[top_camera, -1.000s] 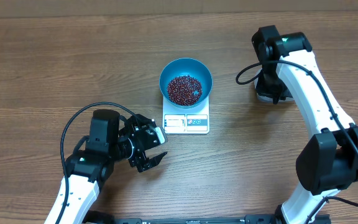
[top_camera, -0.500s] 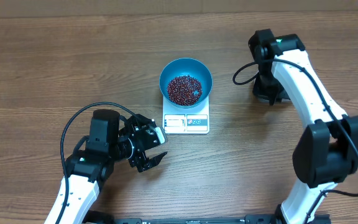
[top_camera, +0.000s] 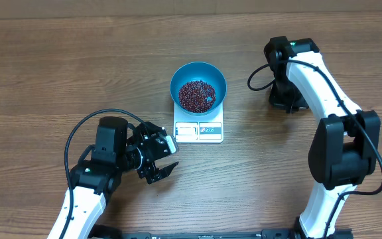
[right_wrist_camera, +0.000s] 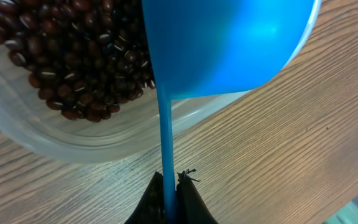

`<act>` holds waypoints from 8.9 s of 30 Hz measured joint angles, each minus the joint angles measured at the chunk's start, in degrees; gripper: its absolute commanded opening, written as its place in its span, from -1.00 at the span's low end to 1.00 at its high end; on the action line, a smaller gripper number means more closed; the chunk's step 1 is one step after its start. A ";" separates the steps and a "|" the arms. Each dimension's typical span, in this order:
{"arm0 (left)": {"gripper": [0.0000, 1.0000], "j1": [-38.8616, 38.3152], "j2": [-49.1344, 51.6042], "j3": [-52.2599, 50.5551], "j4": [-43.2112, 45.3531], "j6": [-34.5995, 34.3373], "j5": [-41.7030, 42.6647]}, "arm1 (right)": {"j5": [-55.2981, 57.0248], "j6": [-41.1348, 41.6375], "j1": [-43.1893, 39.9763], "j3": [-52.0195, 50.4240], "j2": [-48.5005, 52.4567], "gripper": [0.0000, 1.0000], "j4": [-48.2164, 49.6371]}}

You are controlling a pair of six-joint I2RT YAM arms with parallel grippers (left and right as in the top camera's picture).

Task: Scoop item into bowl and weigh 150g on scale
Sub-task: 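Move the empty scoop back right toward the bean tub, then dip the scoop into the red beans and lift it filled, then carry the filled scoop over the bowl and tilt to pour, then hold the tilted blue scoop over the teal bowl to empty it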

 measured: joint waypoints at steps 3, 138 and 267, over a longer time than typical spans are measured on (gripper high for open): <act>0.99 -0.02 0.00 0.00 -0.02 0.00 0.00 | -0.20 -0.28 0.02 0.00 0.33 -0.93 0.07; 0.99 0.00 0.00 0.00 -0.02 0.00 0.00 | -70.66 -45.92 -30.40 2.58 -7.76 -0.92 -13.44; 0.99 0.00 0.00 0.00 -0.02 0.00 0.00 | -12.41 -6.47 29.22 15.63 -8.00 -0.92 -1.60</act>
